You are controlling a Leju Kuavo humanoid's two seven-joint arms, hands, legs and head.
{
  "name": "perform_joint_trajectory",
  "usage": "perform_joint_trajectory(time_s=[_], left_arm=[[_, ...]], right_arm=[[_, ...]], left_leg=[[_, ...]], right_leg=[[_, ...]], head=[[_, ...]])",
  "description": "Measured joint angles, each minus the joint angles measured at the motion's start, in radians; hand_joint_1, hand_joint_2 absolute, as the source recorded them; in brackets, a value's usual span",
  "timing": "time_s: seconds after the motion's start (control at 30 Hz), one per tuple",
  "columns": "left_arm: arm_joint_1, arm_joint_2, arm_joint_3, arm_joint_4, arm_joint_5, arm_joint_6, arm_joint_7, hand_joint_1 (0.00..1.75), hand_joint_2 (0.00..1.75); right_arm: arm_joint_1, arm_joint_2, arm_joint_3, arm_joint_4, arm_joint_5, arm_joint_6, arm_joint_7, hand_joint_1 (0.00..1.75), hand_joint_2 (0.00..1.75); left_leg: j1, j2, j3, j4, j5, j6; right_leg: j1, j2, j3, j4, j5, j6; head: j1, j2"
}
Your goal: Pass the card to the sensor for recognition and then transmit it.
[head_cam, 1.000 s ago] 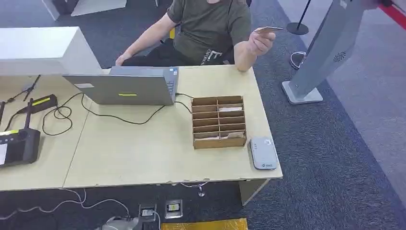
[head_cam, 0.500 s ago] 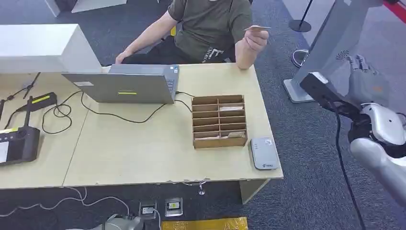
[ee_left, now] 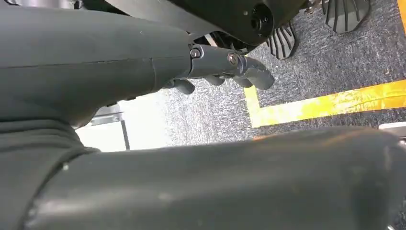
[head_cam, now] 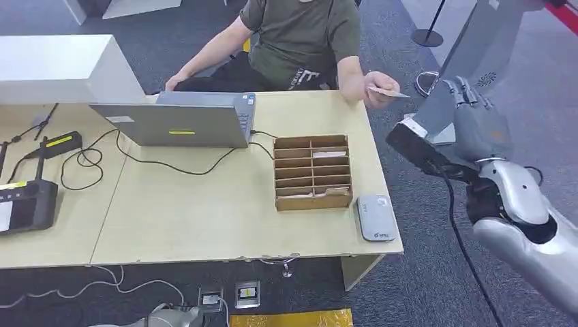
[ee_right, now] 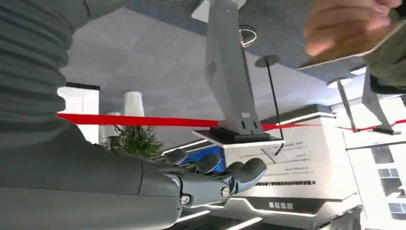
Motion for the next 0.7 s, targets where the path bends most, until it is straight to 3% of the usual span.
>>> perform_joint_trajectory(time_s=[0.5,0.53,0.57,0.7], left_arm=[[0.001,0.0,0.0,0.0,0.0,0.003,-0.007,0.0,0.0],[0.001,0.0,0.0,0.0,0.0,0.002,-0.007,0.0,0.0],[0.001,0.0,0.0,0.0,0.0,0.001,-0.007,0.0,0.0],[0.001,0.0,0.0,0.0,0.0,0.0,-0.007,0.0,0.0]], right_arm=[[0.001,0.011,0.078,-0.002,-0.018,-0.04,-0.014,0.0,1.75],[0.001,0.012,0.08,-0.001,-0.018,-0.042,-0.014,1.59,1.75],[0.001,0.013,0.083,0.0,-0.018,-0.042,-0.015,1.75,1.75],[0.001,0.013,0.086,0.0,-0.018,-0.042,-0.016,1.75,1.75]], left_leg=[[0.0,0.0,0.0,0.0,0.0,0.0],[0.0,0.0,0.0,0.0,0.0,0.0],[0.0,0.0,0.0,0.0,0.0,0.0],[0.0,0.0,0.0,0.0,0.0,0.0]], right_leg=[[0.0,0.0,0.0,0.0,0.0,0.0],[0.0,0.0,0.0,0.0,0.0,0.0],[0.0,0.0,0.0,0.0,0.0,0.0],[0.0,0.0,0.0,0.0,0.0,0.0]], head=[[0.0,0.0],[0.0,0.0],[0.0,0.0],[0.0,0.0]])
